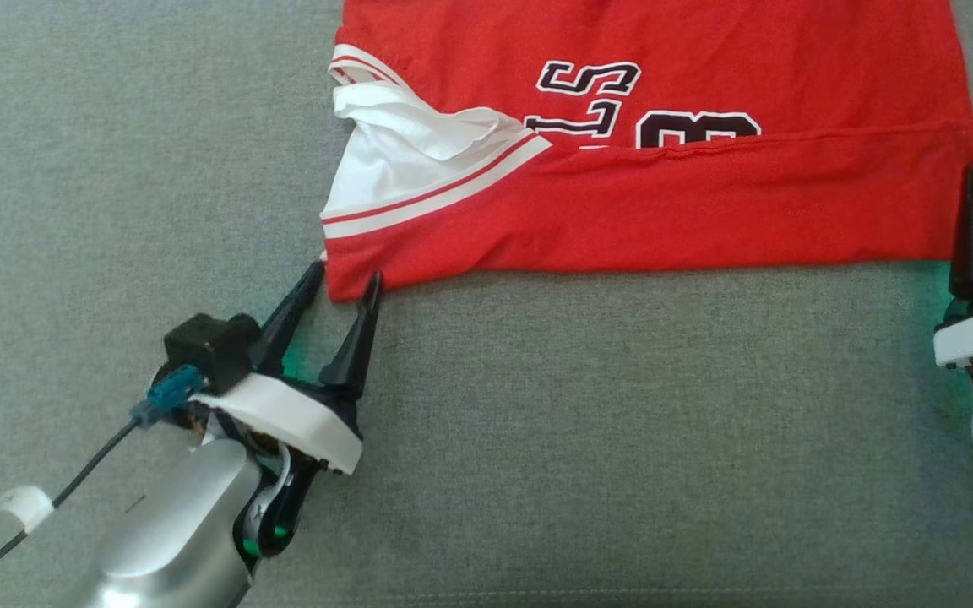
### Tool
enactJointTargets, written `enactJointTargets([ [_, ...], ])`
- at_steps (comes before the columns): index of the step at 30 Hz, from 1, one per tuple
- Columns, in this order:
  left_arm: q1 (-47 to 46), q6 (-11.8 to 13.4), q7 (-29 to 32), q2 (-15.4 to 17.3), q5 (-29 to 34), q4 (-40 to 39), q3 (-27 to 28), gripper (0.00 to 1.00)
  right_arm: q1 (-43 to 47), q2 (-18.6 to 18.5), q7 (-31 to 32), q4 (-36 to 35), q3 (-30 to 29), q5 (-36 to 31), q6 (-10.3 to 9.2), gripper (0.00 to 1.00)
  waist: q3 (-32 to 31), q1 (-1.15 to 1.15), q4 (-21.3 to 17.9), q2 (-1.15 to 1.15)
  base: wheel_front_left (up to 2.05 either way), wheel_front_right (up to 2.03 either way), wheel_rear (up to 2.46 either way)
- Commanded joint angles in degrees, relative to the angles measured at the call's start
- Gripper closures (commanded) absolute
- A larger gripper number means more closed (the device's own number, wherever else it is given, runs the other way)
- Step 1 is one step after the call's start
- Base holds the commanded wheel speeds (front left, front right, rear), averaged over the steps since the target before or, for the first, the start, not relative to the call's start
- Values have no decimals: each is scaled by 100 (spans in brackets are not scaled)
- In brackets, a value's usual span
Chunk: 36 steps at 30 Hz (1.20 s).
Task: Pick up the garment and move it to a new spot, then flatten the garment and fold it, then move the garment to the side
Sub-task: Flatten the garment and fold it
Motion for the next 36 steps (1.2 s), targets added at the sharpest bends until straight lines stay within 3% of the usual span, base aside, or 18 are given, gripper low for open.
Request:
enactJointTargets([
  [1, -132, -29, 24, 174, 2, -21, 165, 0, -9, -69, -67, -108, 92, 58, 39, 0, 7, 0, -23, 0, 0, 0, 0],
  [3, -155, -83, 123, 183, -6, 79, 107, 0, -21, -56, -73, -77, 113, 79, 39, 0, 9, 0, -49, 0, 0, 0, 0],
  [4, -157, -131, 189, 184, -16, 105, 60, 13, -18, -54, -75, -59, 124, 87, 39, 0, 5, 0, -58, 0, 0, 0, 0],
  [5, -153, -169, 239, 180, -38, 117, 31, 49, -13, -54, -77, -38, 138, 94, 39, 0, -4, 0, -64, 0, 0, 0, 0],
  [6, -148, -188, 265, 179, -55, 122, 19, 71, -4, -50, -78, -13, 154, 107, 39, 0, -18, 0, -68, 0, 0, 0, 0],
  [7, -146, -204, 268, 183, -59, 122, 10, 100, 6, -45, -79, 21, 178, 128, 39, 0, -32, 0, -70, 0, 0, 0, 0],
  [12, -123, -213, 191, 208, -56, 95, 22, 100, 65, -25, -11, 253, 377, 269, 39, 0, -110, 0, -47, 0, 0, 0, 0],
  [17, -154, -220, 138, 257, -18, 24, 23, 100, 81, 8, 469, 566, 564, 536, 39, 0, -172, 0, 24, 0, 0, 0, 0],
  [19, -166, -228, 131, 272, -6, 18, 16, 100, 114, -2, 693, 590, 643, 707, 39, 100, -209, 0, 57, 0, 0, 0, 0],
  [28, 318, -132, 58, 375, -99, -134, -47, 100, 672, -456, 976, 131, 832, 1106, 39, 100, -746, 0, 92, 0, 0, 0, 0],
  [36, 1319, 240, 32, 538, -217, -763, -227, 100, 1885, -950, 1140, -622, 829, 1584, 39, 100, -1377, 0, 221, 0, 0, 0, 0],
])
